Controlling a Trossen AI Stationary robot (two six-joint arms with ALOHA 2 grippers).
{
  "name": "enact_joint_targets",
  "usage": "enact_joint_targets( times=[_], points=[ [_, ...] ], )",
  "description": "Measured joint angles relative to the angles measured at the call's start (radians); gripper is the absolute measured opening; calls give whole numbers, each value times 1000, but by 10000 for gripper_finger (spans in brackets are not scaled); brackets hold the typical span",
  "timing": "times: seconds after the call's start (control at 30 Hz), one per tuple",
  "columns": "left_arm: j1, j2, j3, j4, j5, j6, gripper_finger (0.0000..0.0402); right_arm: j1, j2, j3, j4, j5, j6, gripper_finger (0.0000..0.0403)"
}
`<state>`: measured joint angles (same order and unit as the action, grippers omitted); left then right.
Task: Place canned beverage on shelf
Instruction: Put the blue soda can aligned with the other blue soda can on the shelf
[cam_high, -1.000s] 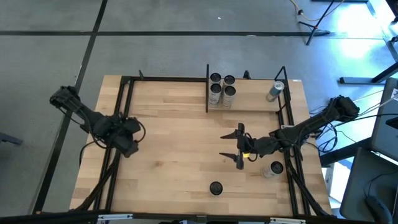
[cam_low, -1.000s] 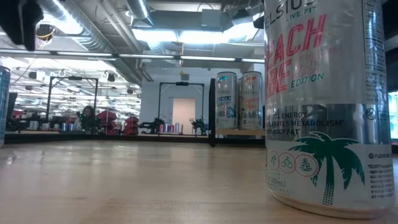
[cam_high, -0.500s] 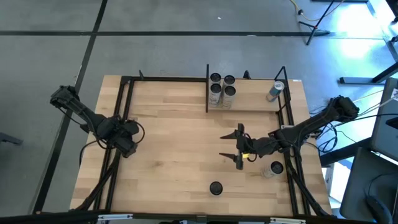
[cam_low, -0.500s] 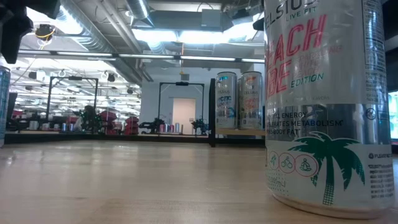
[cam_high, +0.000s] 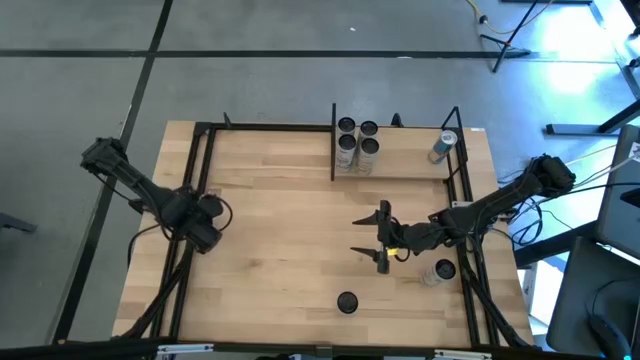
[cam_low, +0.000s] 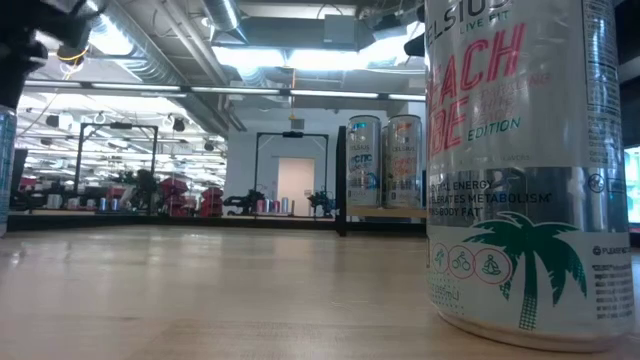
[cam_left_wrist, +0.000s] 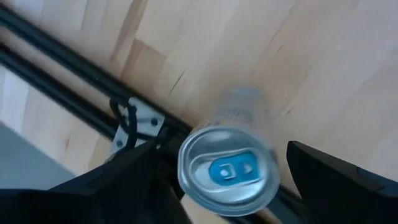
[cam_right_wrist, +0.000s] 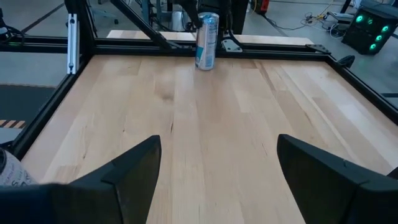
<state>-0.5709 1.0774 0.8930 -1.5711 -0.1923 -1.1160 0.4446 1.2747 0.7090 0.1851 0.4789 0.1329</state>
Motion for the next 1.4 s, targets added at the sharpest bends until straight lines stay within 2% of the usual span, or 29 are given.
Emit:
enact_joint_targets(
  times=[0.2,0.37,0.73,0.93,1.07,1.17,1.4],
  points=[
    [0,0,-72,8,41,-8,349,0,0,0,1,0,0,303],
    [0,0,-74,18,34,-22,336,0,0,0,2,11,0,303],
    [1,-1,-75,24,15,-62,257,0,0,0,1,11,0,303],
    [34,1,-10,70,-27,-56,218,0,3,0,1,9,58,303],
    [78,9,61,152,-96,10,211,0,5,0,-2,8,56,303],
    [112,41,109,263,-103,97,210,0,5,0,-3,8,52,303],
    [199,219,250,402,-101,319,209,0,5,0,-23,8,49,303]
  ],
)
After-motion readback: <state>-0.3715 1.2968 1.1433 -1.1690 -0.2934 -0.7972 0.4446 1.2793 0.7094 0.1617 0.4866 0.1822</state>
